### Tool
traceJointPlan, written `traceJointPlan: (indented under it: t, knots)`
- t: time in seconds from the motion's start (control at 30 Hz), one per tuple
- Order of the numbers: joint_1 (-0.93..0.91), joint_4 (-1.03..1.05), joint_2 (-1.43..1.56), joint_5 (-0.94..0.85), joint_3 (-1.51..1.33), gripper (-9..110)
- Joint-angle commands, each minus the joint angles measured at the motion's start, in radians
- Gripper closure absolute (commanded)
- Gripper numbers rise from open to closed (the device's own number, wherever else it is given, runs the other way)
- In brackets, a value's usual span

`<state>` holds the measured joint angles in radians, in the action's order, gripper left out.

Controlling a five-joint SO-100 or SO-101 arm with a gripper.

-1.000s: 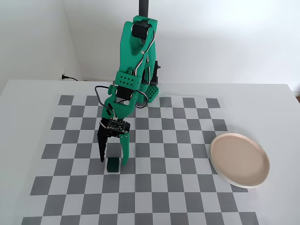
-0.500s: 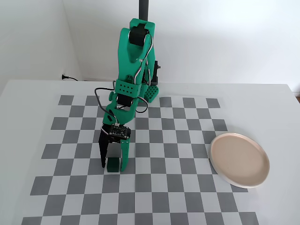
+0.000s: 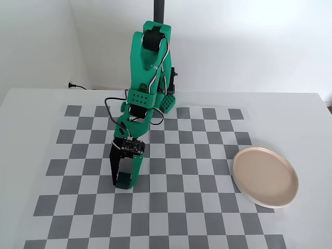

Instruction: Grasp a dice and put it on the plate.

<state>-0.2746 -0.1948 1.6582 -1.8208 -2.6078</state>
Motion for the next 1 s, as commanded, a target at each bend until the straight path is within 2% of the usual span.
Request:
traceJointPlan:
  t: [0.0,0.27,0.57,0.77,0.97]
  knots:
    - [0.061,0.109,0.201,0.02,0.048,106]
    - [0.258,0.482,0.672,0.063,0.04,106]
    - [0.537,0.784,1.146,0.064,-0.038,106]
    - [0.703,0.856,1.244,0.06,-0.038,106]
    - [0.819,0.808,1.201,0.06,-0.008,106]
